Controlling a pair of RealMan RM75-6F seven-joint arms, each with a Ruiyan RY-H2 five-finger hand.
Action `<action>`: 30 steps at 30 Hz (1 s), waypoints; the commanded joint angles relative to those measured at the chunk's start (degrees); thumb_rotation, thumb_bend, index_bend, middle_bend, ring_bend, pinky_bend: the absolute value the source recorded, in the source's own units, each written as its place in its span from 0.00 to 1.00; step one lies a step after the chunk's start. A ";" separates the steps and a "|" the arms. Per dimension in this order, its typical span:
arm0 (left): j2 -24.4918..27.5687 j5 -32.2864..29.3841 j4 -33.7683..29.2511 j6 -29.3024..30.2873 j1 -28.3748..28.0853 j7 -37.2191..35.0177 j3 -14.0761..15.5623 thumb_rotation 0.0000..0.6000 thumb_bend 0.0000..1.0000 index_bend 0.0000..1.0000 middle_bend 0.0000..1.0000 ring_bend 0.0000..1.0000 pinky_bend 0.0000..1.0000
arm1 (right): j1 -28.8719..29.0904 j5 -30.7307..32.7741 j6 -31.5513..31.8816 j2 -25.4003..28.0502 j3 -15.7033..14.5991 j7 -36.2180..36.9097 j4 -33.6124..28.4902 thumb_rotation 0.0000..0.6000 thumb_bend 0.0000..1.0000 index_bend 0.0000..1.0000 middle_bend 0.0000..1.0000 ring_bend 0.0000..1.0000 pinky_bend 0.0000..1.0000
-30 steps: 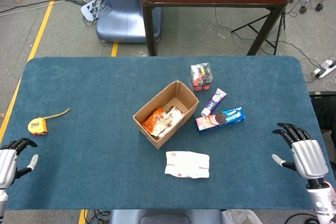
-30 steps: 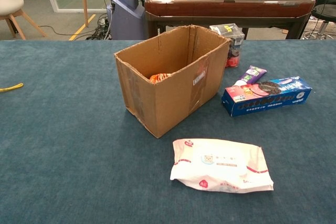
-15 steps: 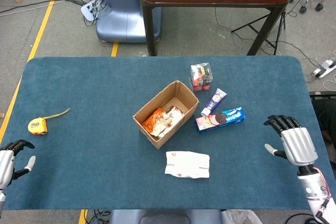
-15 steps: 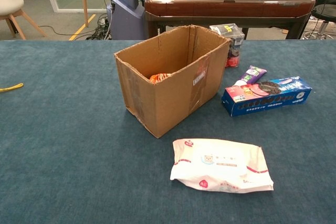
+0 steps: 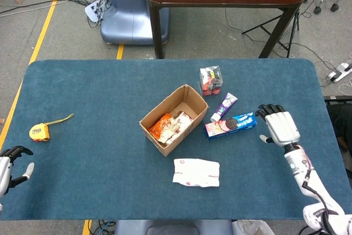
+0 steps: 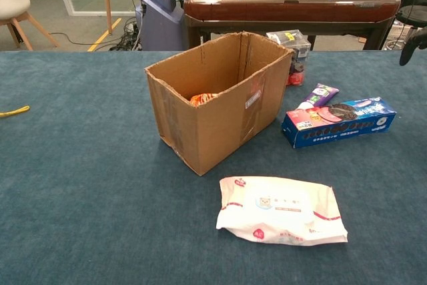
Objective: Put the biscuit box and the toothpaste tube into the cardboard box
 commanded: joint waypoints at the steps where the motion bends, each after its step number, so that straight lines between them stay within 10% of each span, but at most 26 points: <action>1: 0.04 -0.05 0.00 -0.03 0.01 -0.06 -0.03 1.00 0.33 0.44 0.41 0.41 0.53 | 2.29 2.26 -2.85 -2.39 0.63 -0.74 3.10 1.00 0.00 0.36 0.23 0.19 0.25; 30: 1.35 -1.53 -0.31 -0.08 0.46 -2.76 -0.96 1.00 0.33 0.44 0.41 0.41 0.53 | 12.46 10.80 -14.02 -13.89 0.09 -2.11 18.29 1.00 0.00 0.33 0.17 0.14 0.25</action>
